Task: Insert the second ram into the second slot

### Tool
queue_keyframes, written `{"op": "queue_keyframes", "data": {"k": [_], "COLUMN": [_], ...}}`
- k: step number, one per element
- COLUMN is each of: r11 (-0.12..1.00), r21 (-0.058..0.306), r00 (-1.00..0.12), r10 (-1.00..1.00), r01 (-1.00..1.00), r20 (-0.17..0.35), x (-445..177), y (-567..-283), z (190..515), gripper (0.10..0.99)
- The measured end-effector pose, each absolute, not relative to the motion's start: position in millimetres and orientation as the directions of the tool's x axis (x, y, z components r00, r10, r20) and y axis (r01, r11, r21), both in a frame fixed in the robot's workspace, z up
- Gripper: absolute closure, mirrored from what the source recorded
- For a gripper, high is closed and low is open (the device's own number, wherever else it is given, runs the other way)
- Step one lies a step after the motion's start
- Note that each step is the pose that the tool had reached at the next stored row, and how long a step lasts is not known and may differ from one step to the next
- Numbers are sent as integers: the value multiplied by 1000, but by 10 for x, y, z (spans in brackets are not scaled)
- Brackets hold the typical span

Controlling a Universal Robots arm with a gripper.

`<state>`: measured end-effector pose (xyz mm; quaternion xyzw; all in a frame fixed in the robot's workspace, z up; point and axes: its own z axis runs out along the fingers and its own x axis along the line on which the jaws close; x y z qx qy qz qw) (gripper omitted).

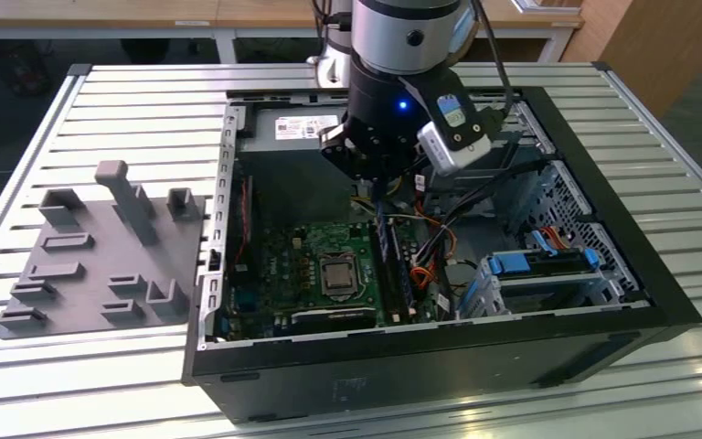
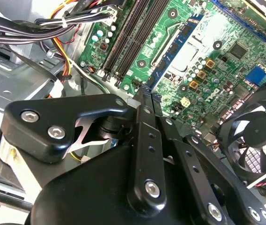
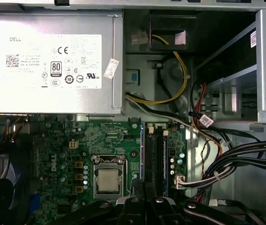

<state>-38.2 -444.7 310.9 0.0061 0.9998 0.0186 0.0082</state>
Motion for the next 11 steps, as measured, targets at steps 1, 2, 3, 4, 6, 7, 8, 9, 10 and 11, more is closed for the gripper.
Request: {"op": "queue_keyframes", "data": {"k": [1,2,3,4,6,7,8,9,10,11], "r11": [999,999,999,999,999,999,999,999,999,999], "r21": [37,37,37,37,37,37,37,37,37,37], "r00": [-1000,-1000,-1000,-1000,-1000,-1000,-1000,-1000,-1000,-1000], "r10": [13,13,13,13,13,13,13,13,13,13], "r01": [12,12,12,12,12,12,12,12,12,12], "r20": [-16,-16,-16,-16,-16,-16,-16,-16,-16,-16], "x": [-382,-382,-382,-382,-381,-381,-381,-381,-380,-380], "y": [-4447,-4447,-4447,-4447,-4447,-4447,-4447,-4447,-4447,-4447], "z": [3100,3090,3081,3072,3054,3047,3041,3036,3031,3026], "gripper": [965,965,965,965,965,965,965,965,965,965]}}
